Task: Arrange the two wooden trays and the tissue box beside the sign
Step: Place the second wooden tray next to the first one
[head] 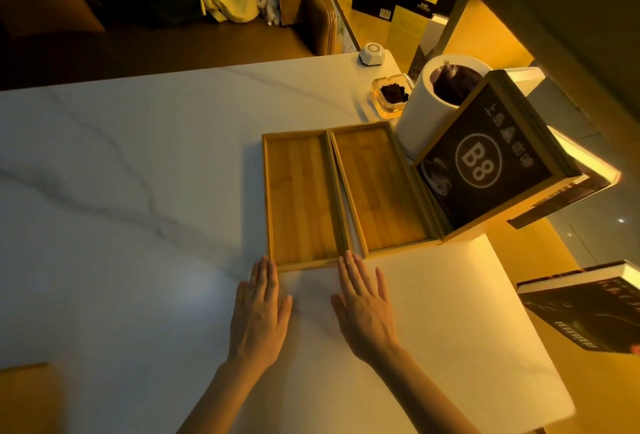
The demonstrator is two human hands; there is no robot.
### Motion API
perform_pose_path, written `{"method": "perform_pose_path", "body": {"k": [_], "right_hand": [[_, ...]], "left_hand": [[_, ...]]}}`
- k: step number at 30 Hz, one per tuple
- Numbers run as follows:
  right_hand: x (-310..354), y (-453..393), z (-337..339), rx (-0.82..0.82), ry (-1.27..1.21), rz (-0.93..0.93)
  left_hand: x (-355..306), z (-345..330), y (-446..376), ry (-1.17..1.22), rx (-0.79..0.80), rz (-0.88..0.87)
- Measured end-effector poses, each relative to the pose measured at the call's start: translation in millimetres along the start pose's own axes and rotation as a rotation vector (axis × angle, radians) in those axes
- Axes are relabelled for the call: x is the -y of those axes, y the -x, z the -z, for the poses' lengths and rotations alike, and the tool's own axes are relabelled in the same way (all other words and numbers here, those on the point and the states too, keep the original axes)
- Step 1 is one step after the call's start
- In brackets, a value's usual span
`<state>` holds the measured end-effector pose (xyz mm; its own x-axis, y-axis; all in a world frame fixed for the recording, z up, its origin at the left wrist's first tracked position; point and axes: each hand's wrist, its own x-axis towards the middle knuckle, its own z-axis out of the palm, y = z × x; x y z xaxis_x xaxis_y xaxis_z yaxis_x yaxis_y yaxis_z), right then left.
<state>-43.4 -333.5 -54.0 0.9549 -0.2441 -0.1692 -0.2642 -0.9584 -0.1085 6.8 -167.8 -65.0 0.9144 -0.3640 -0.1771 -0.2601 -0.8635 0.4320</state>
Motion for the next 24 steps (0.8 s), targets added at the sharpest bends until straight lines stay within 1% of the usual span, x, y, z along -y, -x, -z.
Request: {"method": "perform_pose_path", "body": {"k": [6,19,24], "right_hand": [[-12.0,1.0,1.1,0.001,0.004,0.019],[-19.3,-0.6,4.1,0.021,0.006,0.020],[-18.9,-0.7,8.7,0.063,-0.020,0.005]], "left_hand": [[-7.6,-4.3,2.1,0.043,0.035,0.004],[-15.0,-5.7,3.7,0.032,0.008,-0.014],[-16.6,-0.4,4.5,-0.001,0.013,-0.008]]}}
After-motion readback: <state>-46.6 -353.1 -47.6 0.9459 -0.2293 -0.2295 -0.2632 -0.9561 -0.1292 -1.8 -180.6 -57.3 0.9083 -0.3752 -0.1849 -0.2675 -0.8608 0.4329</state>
